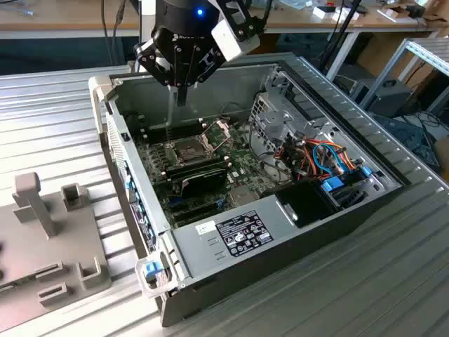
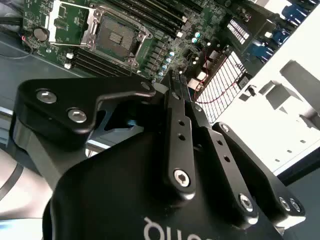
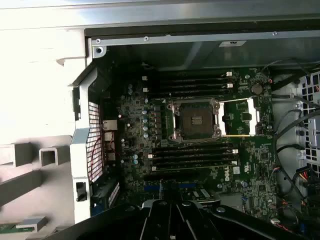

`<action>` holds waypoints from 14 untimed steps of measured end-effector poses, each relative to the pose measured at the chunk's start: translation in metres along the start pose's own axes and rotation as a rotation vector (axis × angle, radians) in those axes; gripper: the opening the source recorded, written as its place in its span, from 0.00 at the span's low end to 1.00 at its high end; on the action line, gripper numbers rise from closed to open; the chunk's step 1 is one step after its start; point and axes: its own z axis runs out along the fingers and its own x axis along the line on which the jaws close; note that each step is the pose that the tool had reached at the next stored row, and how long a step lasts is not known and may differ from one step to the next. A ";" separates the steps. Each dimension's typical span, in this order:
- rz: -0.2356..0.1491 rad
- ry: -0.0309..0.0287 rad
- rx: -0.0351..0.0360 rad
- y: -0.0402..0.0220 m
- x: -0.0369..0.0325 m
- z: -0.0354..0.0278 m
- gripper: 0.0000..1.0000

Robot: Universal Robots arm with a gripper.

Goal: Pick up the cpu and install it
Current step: 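Reach for the cpu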

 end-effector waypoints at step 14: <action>0.000 0.0000 0.0000 -0.0001 0.0018 -0.0001 0.11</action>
